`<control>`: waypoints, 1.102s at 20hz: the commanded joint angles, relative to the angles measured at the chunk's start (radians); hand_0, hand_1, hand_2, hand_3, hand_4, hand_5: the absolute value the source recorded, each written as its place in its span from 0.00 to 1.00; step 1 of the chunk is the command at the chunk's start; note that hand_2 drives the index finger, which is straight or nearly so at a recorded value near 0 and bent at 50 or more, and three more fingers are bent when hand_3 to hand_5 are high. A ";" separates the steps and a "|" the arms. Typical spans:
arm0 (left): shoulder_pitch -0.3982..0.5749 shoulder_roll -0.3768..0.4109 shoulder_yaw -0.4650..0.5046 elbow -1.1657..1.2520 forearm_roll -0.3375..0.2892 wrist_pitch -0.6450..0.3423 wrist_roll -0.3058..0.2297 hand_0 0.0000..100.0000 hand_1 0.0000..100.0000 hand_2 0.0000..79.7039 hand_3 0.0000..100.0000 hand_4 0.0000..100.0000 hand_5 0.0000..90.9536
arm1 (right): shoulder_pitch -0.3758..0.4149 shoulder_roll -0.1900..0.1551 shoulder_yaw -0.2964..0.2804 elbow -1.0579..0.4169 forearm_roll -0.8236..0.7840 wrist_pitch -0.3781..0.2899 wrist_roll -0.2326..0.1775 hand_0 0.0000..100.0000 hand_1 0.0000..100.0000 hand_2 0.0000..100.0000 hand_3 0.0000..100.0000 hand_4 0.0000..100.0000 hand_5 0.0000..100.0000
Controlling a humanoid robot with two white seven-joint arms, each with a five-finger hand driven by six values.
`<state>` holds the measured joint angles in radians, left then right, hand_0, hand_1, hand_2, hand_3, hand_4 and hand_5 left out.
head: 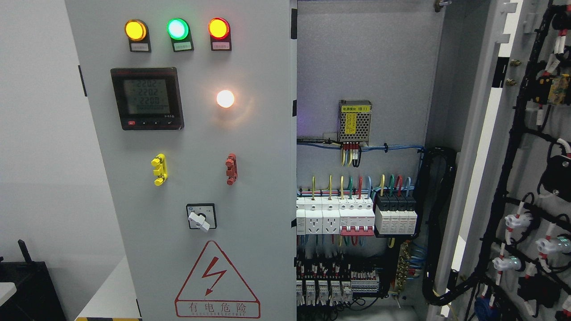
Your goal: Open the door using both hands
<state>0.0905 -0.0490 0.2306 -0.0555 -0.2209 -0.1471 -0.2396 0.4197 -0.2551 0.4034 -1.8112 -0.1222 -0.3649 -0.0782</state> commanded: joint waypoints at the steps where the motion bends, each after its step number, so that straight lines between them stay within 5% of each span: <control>1: 0.000 0.000 0.000 0.000 0.000 0.000 0.000 0.00 0.00 0.00 0.00 0.03 0.00 | -0.123 0.023 0.006 0.001 -0.001 0.001 -0.002 0.11 0.00 0.00 0.00 0.00 0.00; 10: -0.002 0.000 0.000 0.000 0.000 0.000 0.000 0.00 0.00 0.00 0.00 0.03 0.00 | -0.245 0.028 -0.012 0.038 -0.002 0.004 0.000 0.11 0.00 0.00 0.00 0.00 0.00; 22: 0.000 0.000 0.000 0.000 0.000 0.000 0.002 0.00 0.00 0.00 0.00 0.03 0.00 | -0.407 0.031 -0.011 0.062 -0.005 0.138 0.000 0.11 0.00 0.00 0.00 0.00 0.00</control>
<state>0.0902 -0.0491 0.2302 -0.0553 -0.2209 -0.1472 -0.2423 0.0761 -0.2301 0.3958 -1.7710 -0.1258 -0.2454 -0.0788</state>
